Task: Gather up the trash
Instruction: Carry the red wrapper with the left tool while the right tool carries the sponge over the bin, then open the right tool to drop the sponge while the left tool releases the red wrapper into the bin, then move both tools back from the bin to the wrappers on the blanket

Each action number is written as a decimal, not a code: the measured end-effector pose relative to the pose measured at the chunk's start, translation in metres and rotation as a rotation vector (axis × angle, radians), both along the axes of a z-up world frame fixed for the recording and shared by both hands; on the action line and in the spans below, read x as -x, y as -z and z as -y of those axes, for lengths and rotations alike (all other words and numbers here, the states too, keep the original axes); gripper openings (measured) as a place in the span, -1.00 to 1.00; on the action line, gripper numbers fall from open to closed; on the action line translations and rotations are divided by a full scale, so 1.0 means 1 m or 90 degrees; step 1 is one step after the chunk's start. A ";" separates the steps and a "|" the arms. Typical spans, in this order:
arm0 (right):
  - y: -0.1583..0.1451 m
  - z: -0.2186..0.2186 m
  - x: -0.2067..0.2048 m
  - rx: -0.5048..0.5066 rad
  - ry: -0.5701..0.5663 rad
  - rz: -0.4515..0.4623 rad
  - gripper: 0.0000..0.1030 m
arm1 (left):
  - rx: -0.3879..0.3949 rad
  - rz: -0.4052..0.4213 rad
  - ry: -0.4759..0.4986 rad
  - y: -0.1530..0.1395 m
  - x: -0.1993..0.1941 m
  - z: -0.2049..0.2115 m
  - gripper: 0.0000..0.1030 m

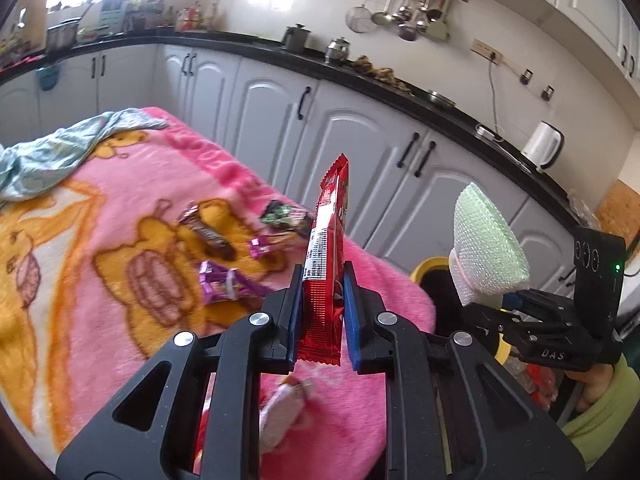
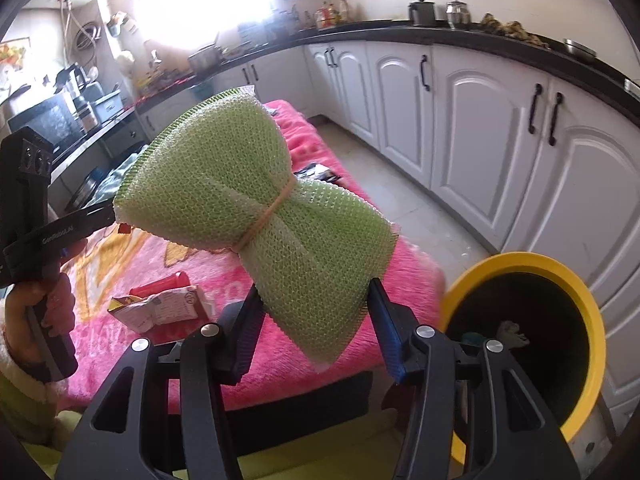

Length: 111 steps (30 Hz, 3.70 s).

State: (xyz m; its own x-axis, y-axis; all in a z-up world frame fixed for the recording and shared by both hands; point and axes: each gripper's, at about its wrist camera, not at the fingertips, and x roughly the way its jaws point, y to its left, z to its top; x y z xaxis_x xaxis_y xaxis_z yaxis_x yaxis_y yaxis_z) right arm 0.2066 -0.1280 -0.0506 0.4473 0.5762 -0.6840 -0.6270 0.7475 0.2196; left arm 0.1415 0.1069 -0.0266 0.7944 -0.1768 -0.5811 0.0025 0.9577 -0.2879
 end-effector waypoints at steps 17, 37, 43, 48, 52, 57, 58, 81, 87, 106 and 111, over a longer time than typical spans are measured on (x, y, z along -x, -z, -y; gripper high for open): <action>-0.012 0.083 -0.010 -0.028 0.112 0.017 -0.05 | -0.026 0.018 0.084 -0.017 -0.021 0.066 -0.76; -0.006 0.179 -0.018 -0.071 0.253 -0.004 -0.02 | -0.048 0.017 0.190 -0.013 -0.046 0.159 -0.76; 0.004 0.192 -0.024 -0.075 0.277 -0.026 -0.01 | -0.052 0.001 0.223 -0.001 -0.057 0.188 -0.75; 0.014 0.200 -0.028 -0.083 0.288 -0.051 0.03 | -0.060 -0.020 0.243 0.015 -0.067 0.209 -0.75; 0.022 0.208 -0.032 -0.091 0.304 -0.069 0.08 | -0.051 -0.045 0.251 0.029 -0.078 0.218 -0.74; 0.028 0.217 -0.033 -0.097 0.328 -0.083 0.21 | -0.059 -0.061 0.254 0.041 -0.091 0.228 -0.72; 0.029 0.219 -0.033 -0.100 0.330 -0.084 0.21 | -0.063 -0.064 0.253 0.044 -0.094 0.230 -0.67; 0.016 0.220 -0.029 -0.104 0.351 -0.056 0.52 | -0.054 -0.064 0.197 0.041 -0.089 0.206 0.79; 0.007 0.211 -0.024 -0.092 0.343 -0.025 0.59 | -0.052 -0.050 0.168 0.031 -0.082 0.190 0.79; -0.025 0.149 -0.001 -0.037 0.258 0.073 0.60 | -0.031 -0.009 0.054 0.003 -0.053 0.108 0.79; -0.028 0.126 0.006 -0.016 0.225 0.088 0.60 | -0.017 -0.001 0.016 -0.002 -0.045 0.078 0.79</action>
State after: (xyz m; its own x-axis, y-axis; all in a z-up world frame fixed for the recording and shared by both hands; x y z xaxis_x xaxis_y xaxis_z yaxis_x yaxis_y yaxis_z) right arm 0.2006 -0.2539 -0.0230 0.7089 0.3851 -0.5910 -0.3562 0.9186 0.1712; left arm 0.1867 0.0290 -0.0244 0.7891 -0.1816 -0.5868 0.0265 0.9645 -0.2629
